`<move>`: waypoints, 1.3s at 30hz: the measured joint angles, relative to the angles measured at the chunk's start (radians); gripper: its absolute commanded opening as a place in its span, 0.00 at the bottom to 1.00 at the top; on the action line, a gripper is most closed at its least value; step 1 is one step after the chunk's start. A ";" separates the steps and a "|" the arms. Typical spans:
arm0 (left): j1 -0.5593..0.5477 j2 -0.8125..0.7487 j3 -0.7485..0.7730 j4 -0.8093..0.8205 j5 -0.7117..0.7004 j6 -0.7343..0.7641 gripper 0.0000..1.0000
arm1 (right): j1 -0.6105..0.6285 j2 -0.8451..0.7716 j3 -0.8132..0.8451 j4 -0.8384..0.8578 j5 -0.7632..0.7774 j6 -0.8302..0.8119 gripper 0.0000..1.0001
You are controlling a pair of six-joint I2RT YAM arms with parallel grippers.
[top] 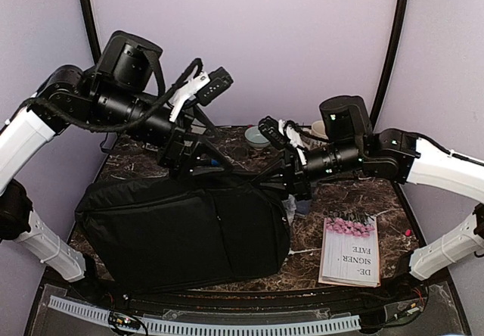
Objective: Pack the student bag
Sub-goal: Pass from the right arm to the left
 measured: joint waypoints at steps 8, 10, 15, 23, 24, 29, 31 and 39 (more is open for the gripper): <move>0.000 0.129 0.120 -0.098 0.051 0.021 0.81 | 0.028 0.011 0.043 -0.029 0.042 -0.019 0.00; 0.000 0.148 0.124 -0.129 0.056 0.021 0.78 | 0.033 0.011 0.047 -0.033 0.053 -0.020 0.00; 0.000 0.196 0.126 -0.215 0.053 0.040 0.66 | 0.045 0.010 0.049 -0.034 0.082 -0.020 0.00; 0.001 0.212 0.142 -0.236 0.032 0.106 0.00 | 0.060 -0.004 0.049 -0.056 0.122 -0.010 0.25; 0.001 0.213 0.146 -0.234 0.028 0.112 0.00 | 0.061 -0.005 0.049 -0.056 0.134 -0.007 0.47; 0.000 0.200 0.117 -0.209 -0.006 0.112 0.00 | 0.063 -0.073 0.046 -0.039 0.278 0.038 0.80; 0.000 0.174 0.065 -0.179 -0.034 0.107 0.00 | 0.063 -0.134 0.025 -0.024 0.361 0.055 0.79; -0.004 0.053 -0.077 -0.093 -0.165 0.053 0.00 | 0.063 -0.448 -0.202 -0.008 0.515 0.147 0.54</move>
